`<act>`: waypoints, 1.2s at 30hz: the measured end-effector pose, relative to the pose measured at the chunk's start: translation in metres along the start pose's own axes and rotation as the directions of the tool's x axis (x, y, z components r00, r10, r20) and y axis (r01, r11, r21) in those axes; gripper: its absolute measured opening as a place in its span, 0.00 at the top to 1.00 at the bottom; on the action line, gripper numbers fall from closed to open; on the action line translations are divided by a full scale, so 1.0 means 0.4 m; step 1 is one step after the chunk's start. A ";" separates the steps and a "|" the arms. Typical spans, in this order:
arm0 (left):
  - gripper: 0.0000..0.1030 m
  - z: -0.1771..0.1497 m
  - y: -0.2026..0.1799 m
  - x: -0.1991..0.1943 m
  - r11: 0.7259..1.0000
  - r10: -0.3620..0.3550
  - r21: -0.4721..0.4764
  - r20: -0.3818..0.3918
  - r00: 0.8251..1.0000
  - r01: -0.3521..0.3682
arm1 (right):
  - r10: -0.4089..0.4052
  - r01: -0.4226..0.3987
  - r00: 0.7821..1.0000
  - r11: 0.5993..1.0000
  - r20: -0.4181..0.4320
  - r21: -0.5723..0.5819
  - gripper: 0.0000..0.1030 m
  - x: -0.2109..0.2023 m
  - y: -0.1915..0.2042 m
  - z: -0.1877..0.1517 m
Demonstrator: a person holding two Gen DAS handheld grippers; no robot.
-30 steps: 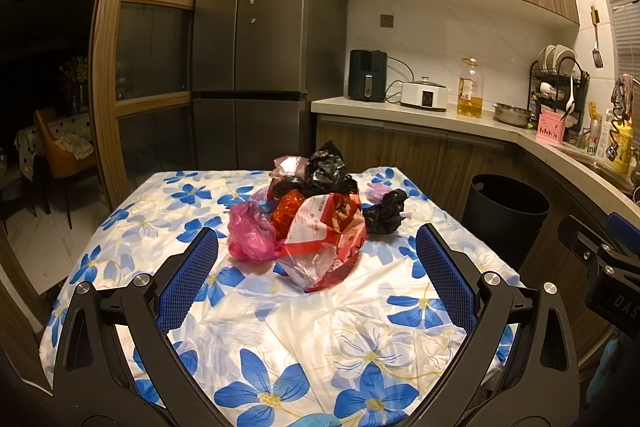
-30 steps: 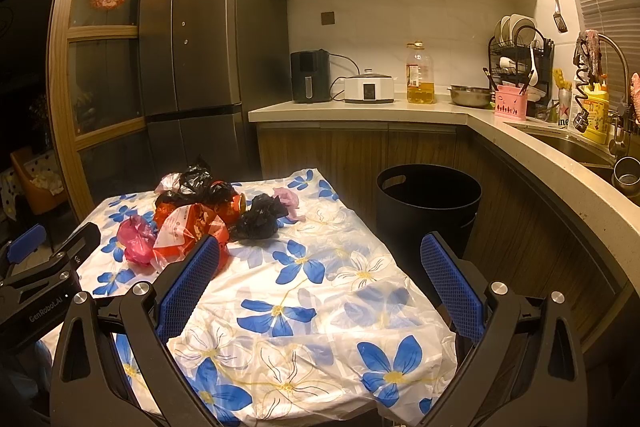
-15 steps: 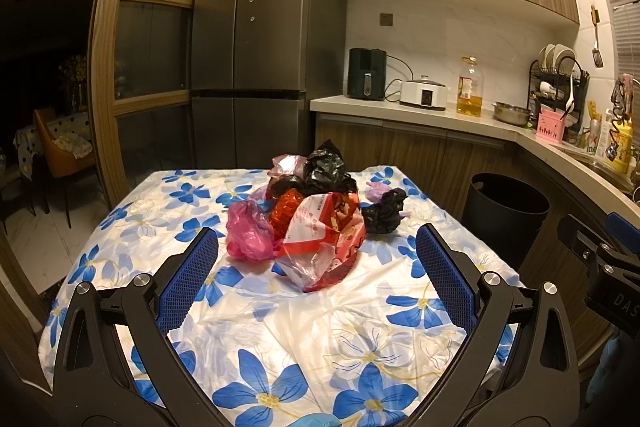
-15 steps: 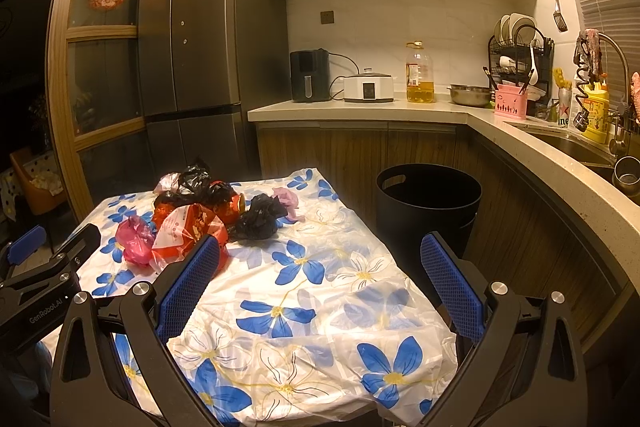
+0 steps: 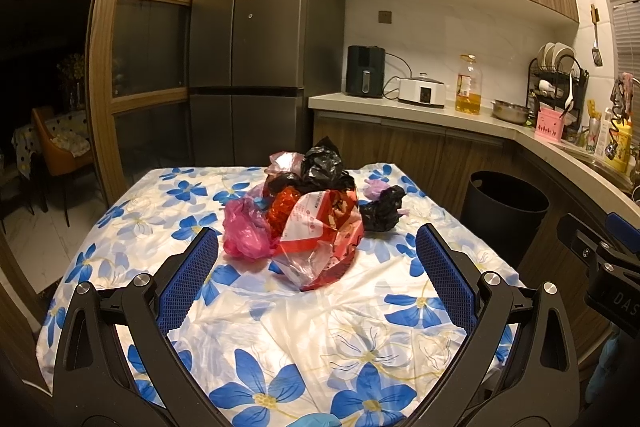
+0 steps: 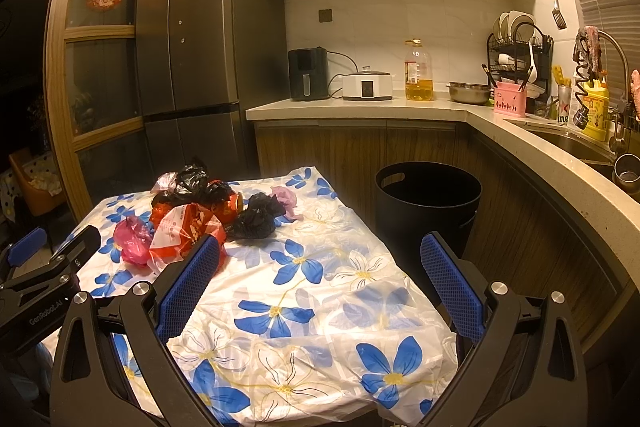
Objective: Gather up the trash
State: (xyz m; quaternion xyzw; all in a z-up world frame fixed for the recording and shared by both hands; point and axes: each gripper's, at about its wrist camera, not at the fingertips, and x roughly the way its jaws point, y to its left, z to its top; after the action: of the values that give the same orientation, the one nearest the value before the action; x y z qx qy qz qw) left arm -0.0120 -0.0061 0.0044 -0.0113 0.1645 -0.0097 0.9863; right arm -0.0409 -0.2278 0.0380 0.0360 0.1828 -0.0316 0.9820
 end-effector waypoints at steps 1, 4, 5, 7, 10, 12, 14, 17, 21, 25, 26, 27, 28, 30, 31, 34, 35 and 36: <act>0.05 0.000 -0.001 0.005 1.000 0.001 0.000 -0.001 1.000 -0.001 | -0.001 0.001 1.000 1.000 -0.001 0.000 0.05 0.003 0.002 -0.004; 0.05 -0.008 -0.010 0.003 1.000 -0.001 0.002 -0.003 1.000 0.001 | -0.001 0.001 1.000 1.000 -0.002 0.000 0.05 0.004 0.002 -0.003; 0.05 -0.011 -0.015 -0.002 1.000 -0.001 0.001 -0.004 1.000 0.001 | 0.000 0.000 1.000 1.000 -0.002 0.001 0.05 0.006 0.001 -0.003; 0.05 -0.008 -0.010 0.004 1.000 -0.001 0.001 -0.004 1.000 0.001 | 0.000 0.000 1.000 1.000 -0.002 0.000 0.05 0.006 0.001 -0.004; 0.05 -0.007 -0.010 0.004 1.000 0.000 0.001 -0.004 1.000 0.000 | -0.001 0.001 1.000 1.000 -0.002 0.001 0.05 0.005 0.001 -0.004; 0.05 -0.009 -0.014 0.001 1.000 0.000 0.001 -0.005 1.000 0.000 | 0.000 0.000 1.000 1.000 -0.001 0.002 0.05 0.005 0.001 -0.004; 0.05 -0.007 -0.011 0.003 1.000 -0.001 0.001 -0.005 1.000 0.001 | -0.002 0.002 1.000 1.000 -0.001 0.001 0.05 0.006 0.001 -0.004; 0.05 -0.007 -0.010 0.003 1.000 -0.001 0.001 -0.005 1.000 0.001 | -0.002 0.002 1.000 1.000 -0.002 0.003 0.05 0.005 0.000 -0.006; 0.05 -0.008 -0.013 0.005 1.000 -0.002 0.000 -0.008 1.000 0.002 | -0.003 0.003 1.000 1.000 -0.002 0.004 0.05 0.008 0.000 -0.010; 0.05 -0.007 -0.014 0.005 1.000 -0.002 0.001 -0.009 1.000 0.002 | -0.005 0.005 1.000 1.000 -0.004 0.005 0.05 0.010 0.000 -0.013; 0.05 -0.006 -0.012 0.009 1.000 -0.002 0.002 -0.010 1.000 0.002 | -0.005 0.005 1.000 1.000 -0.005 0.006 0.05 0.010 -0.001 -0.013; 0.05 -0.006 -0.013 0.011 1.000 -0.002 0.002 -0.010 1.000 0.002 | -0.005 0.005 1.000 1.000 -0.005 0.006 0.05 0.011 -0.001 -0.013; 0.05 -0.007 -0.014 0.009 1.000 -0.003 0.000 -0.010 1.000 0.003 | -0.006 0.006 1.000 1.000 -0.004 0.005 0.05 0.011 -0.001 -0.013; 0.05 -0.010 -0.017 0.010 1.000 -0.004 0.001 -0.009 1.000 0.004 | -0.005 0.005 1.000 1.000 -0.003 0.006 0.05 0.011 -0.001 -0.013; 0.05 -0.012 -0.018 0.010 1.000 -0.004 0.001 -0.010 1.000 0.004 | -0.005 0.005 1.000 1.000 -0.004 0.006 0.05 0.010 -0.001 -0.012; 0.05 -0.008 -0.014 0.014 1.000 -0.004 0.000 -0.011 1.000 0.004 | -0.006 0.006 1.000 1.000 -0.006 0.009 0.05 0.014 -0.002 -0.016; 0.05 -0.011 -0.019 0.010 1.000 -0.002 0.003 -0.012 1.000 0.002 | -0.006 0.006 1.000 1.000 -0.007 0.011 0.05 0.015 -0.001 -0.018; 0.05 -0.010 -0.017 0.011 1.000 -0.003 0.002 -0.010 1.000 0.003 | -0.006 0.006 1.000 1.000 -0.008 0.013 0.05 0.018 -0.003 -0.019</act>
State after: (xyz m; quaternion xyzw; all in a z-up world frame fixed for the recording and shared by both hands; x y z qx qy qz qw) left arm -0.0092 -0.0130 -0.0006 -0.0107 0.1696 -0.0116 0.9854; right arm -0.0370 -0.2288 0.0281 0.0421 0.1867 -0.0355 0.9809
